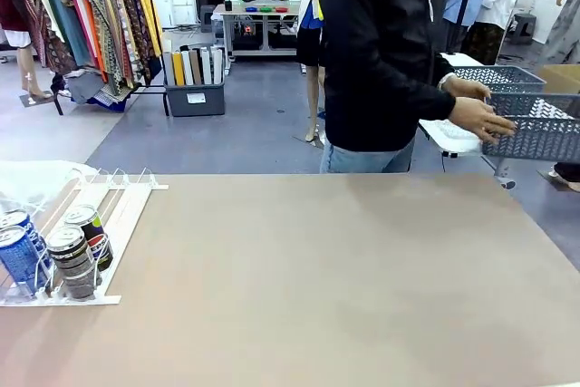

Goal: Retrieve and store the cans from the dispenser.
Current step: Pick up one can from the Automatic Can Dispenser and place it in the middle of the table.

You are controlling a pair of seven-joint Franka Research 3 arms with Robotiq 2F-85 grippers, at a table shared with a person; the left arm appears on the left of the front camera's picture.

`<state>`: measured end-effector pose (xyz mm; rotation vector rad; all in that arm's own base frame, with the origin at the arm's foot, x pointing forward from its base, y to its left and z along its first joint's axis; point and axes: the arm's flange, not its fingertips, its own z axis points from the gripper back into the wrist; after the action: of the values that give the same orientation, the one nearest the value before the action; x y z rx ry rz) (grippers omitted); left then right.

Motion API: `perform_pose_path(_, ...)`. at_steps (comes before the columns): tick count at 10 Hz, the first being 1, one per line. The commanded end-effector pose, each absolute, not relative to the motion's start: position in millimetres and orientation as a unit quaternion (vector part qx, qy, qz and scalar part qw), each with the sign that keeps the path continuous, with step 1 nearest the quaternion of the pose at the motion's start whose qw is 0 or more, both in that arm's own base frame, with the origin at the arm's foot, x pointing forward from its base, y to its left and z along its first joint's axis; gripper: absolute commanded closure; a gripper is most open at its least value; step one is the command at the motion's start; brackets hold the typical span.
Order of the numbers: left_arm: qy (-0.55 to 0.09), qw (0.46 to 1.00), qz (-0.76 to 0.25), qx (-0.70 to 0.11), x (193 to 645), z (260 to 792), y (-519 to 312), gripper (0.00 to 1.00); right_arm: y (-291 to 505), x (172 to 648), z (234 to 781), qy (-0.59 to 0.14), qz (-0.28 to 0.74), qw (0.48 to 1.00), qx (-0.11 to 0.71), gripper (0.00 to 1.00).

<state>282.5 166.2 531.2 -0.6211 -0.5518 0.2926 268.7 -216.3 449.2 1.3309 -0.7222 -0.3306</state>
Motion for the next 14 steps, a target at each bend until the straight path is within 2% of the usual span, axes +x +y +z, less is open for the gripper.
perform_pose_path(1,-0.202,0.964,0.111,-0.132,310.6,537.4,116.6,0.00,-217.3,270.1,453.4,-0.332,-0.146,0.710,0.604,0.00)
perform_pose_path(4,-0.176,0.979,0.100,0.028,339.8,521.3,62.1,0.00,-217.3,270.1,453.4,-0.332,-0.146,0.710,0.604,0.00)
perform_pose_path(5,-0.188,0.973,0.130,0.042,345.5,519.5,59.1,0.00,-217.3,270.1,453.4,-0.332,-0.146,0.710,0.604,0.00)
perform_pose_path(6,-0.204,0.975,0.088,-0.012,337.6,531.9,55.5,0.00,-217.3,270.1,453.4,-0.332,-0.146,0.710,0.604,0.00)
perform_pose_path(9,-0.196,0.976,0.093,0.012,343.2,524.1,50.8,0.00,-217.3,270.1,453.4,-0.332,-0.146,0.710,0.604,0.00)
perform_pose_path(14,-0.111,0.987,0.119,0.004,354.2,460.4,51.8,0.00,-217.3,270.1,453.4,-0.332,-0.146,0.710,0.604,0.00)
